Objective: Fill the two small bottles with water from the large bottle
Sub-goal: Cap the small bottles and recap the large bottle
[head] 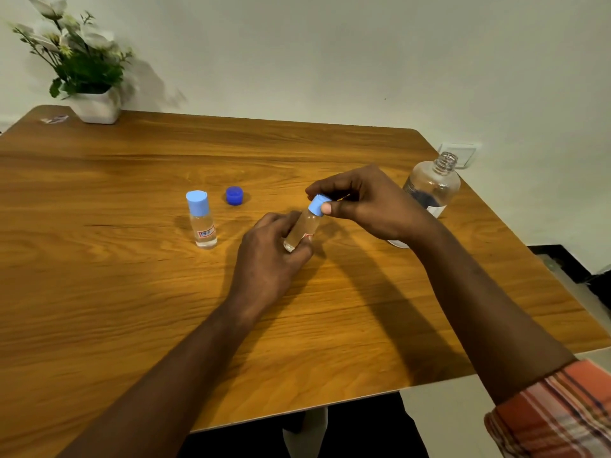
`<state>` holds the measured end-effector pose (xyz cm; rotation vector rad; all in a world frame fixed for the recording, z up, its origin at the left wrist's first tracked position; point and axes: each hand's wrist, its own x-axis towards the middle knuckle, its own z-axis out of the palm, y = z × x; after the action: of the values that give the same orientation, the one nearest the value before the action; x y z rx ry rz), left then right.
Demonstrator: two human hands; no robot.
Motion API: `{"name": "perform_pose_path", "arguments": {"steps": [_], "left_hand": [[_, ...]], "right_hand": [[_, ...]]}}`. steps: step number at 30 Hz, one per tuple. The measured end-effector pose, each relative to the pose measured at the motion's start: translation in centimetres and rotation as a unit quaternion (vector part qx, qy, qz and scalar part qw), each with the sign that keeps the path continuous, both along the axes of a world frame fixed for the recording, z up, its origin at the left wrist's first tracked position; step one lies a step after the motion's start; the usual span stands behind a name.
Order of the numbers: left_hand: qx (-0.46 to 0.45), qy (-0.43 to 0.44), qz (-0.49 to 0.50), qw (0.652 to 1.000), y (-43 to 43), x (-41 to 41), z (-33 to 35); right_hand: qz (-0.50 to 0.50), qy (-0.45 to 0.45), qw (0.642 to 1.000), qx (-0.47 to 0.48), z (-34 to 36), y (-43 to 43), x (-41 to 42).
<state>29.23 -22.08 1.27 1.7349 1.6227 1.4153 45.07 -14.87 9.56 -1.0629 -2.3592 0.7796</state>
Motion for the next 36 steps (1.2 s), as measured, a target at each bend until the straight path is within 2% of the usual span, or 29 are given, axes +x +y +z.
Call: {"name": "perform_pose_path", "arguments": {"steps": [7, 15, 19, 21, 24, 28, 34, 36], "left_hand": [[0.003, -0.015, -0.013, 1.000, 0.0, 0.0, -0.1], [0.038, 0.026, 0.019, 0.999, 0.1, 0.1, -0.3], [0.040, 0.017, 0.054, 0.998, -0.1, 0.0, -0.2], [0.036, 0.010, 0.073, 0.997, -0.3, -0.1, 0.0], [0.029, -0.005, 0.092, 0.995, -0.7, -0.4, 0.0], [0.014, -0.009, 0.133, 0.991, -1.3, -0.9, -0.2], [-0.012, 0.027, 0.206, 0.978, -2.4, -2.6, 0.0], [-0.019, 0.014, 0.228, 0.973, -2.9, -3.1, 0.1]], "right_hand": [[-0.035, 0.025, 0.999, 0.023, -0.5, -0.4, -0.7], [-0.086, 0.041, 0.993, 0.067, -1.1, -1.7, -1.3], [-0.159, 0.131, 0.978, 0.022, -2.6, -2.4, -1.8], [-0.177, 0.127, 0.976, -0.020, -3.9, -2.8, -2.2], [-0.155, 0.126, 0.978, -0.066, -5.5, -3.3, -3.3], [-0.141, 0.151, 0.975, -0.079, -6.1, -3.3, -5.1], [-0.133, 0.149, 0.979, -0.051, -6.4, -3.7, -8.1], [-0.135, 0.147, 0.979, -0.037, -6.6, -3.6, -9.0]]}}
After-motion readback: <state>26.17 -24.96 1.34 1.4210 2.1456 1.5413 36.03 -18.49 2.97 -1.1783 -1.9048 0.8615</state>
